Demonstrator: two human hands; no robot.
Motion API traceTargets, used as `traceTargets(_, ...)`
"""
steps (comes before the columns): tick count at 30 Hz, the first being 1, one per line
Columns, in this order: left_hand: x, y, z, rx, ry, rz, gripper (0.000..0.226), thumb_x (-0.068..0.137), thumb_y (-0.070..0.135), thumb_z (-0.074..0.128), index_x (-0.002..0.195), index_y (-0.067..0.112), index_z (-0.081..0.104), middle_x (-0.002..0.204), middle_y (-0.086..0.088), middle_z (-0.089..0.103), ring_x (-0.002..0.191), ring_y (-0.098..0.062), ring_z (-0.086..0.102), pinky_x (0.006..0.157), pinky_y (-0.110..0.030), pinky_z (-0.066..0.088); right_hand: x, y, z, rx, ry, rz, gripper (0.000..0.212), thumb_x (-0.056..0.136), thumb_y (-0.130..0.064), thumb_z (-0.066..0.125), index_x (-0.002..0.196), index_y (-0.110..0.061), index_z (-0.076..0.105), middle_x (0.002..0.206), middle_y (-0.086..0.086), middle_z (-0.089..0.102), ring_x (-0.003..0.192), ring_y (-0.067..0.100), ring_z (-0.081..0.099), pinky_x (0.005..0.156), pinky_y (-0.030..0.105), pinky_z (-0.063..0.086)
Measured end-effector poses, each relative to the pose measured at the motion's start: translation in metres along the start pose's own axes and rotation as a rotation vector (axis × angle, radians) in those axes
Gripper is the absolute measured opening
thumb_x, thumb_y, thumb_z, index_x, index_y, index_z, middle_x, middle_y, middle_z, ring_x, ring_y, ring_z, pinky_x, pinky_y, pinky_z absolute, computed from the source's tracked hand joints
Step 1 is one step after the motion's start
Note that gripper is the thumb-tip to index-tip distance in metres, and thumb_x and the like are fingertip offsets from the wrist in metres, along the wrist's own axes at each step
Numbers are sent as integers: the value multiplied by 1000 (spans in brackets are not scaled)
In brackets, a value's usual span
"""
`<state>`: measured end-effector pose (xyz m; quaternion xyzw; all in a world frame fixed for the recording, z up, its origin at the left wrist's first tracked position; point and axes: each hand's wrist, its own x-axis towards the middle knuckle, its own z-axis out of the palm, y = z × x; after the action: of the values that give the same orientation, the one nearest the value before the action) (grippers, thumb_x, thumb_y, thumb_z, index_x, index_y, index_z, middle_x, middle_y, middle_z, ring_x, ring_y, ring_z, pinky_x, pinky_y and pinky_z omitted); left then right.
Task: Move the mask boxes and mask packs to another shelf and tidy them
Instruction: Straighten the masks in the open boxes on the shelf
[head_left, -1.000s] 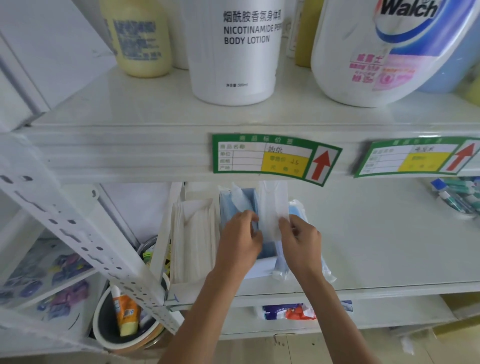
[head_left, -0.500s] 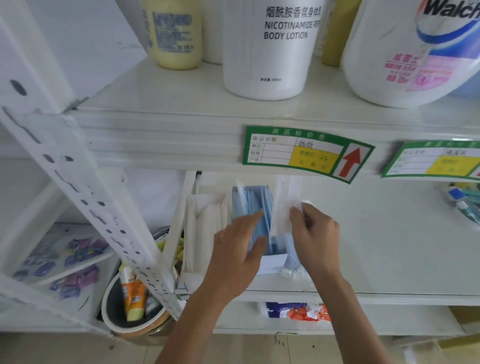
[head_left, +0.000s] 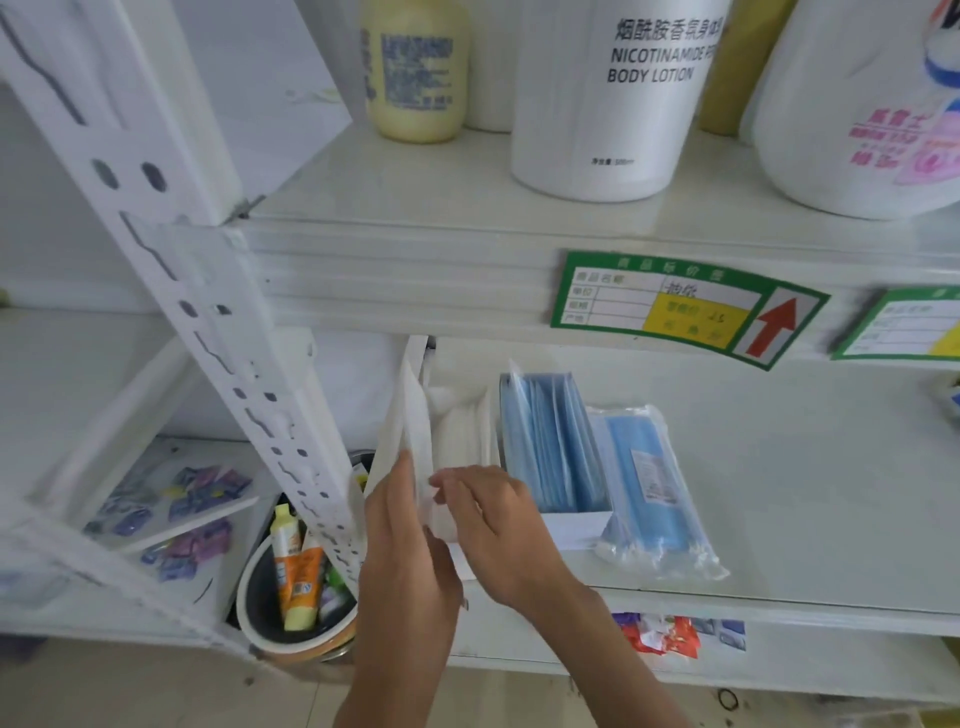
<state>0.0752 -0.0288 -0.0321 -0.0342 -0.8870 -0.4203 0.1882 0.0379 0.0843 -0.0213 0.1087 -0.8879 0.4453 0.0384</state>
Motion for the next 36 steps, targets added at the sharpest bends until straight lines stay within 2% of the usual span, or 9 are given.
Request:
traceTargets(3, 3, 0, -3, 2, -27, -17, 86, 82, -16, 58, 156, 17, 27, 144, -7, 44, 107, 37, 33, 77, 10, 30, 6, 17, -7, -313, -97, -60, 30, 97, -13, 43, 113, -19, 68, 119, -6, 66, 113, 9, 55, 104, 28, 42)
traceTargets(9, 22, 6, -1, 119, -146, 45, 78, 95, 22, 46, 155, 41, 1, 136, 5, 57, 99, -10, 62, 77, -24, 46, 2, 19, -7, -542, -141, -179, 25, 92, -15, 49, 105, -17, 70, 113, -3, 64, 109, 17, 53, 102, 30, 38)
traceTargets(13, 39, 4, 5, 223, -139, 111, 85, 92, 12, 59, 158, 28, 7, 106, 2, 70, 89, -18, 68, 86, -35, 54, 1, 17, -8, -555, -140, -182, 20, 86, -11, 49, 92, -16, 67, 96, 0, 67, 97, 19, 54, 97, 31, 40)
traceTargets(18, 38, -2, 8, 248, -168, 115, 89, 91, 13, 54, 160, 36, 2, 127, 2, 60, 109, -15, 61, 102, -45, 44, -2, 20, -9, -465, -94, -207, 21, 87, -4, 49, 96, -13, 66, 92, 3, 68, 89, 20, 57, 89, 31, 47)
traceTargets(21, 32, -4, 8, 226, -178, 240, 90, 88, 1, 56, 160, 35, 16, 146, -1, 45, 118, -11, 54, 106, -41, 42, 0, 23, -8, -459, -45, -186, 31, 92, -10, 45, 114, -13, 66, 113, 3, 65, 104, 20, 56, 97, 31, 46)
traceTargets(24, 30, -11, 13, 237, -218, 231, 69, 89, 1, 64, 152, 20, 43, 143, -11, 50, 120, -21, 59, 105, -43, 47, 5, 26, -9, -490, -58, -200, 39, 96, -17, 41, 130, -12, 58, 134, 4, 58, 126, 22, 49, 112, 38, 36)
traceTargets(29, 21, -14, 18, 70, -86, 99, 45, 95, 2, 53, 138, 13, 50, 133, -3, 55, 119, -22, 56, 96, -40, 54, 10, 34, -6, -568, -133, -206, 43, 103, -25, 39, 146, -24, 43, 155, -2, 40, 147, 24, 28, 124, 51, 12)
traceTargets(33, 22, -19, 24, 194, -87, 50, 46, 89, -3, 59, 132, 10, 49, 119, -4, 64, 115, -24, 58, 121, -50, 29, 14, 43, -21, -609, 22, -132, 42, 101, -24, 38, 141, -25, 50, 152, -4, 46, 147, 23, 31, 124, 53, 11)
traceTargets(36, 18, -21, 26, 199, -127, 13, 57, 86, -4, 55, 137, 18, 41, 130, 0, 57, 122, -22, 57, 126, -46, 11, 13, 53, -39, -732, 20, -75, 49, 102, -35, 21, 136, -22, 53, 146, -4, 52, 143, 27, 38, 123, 56, 14)
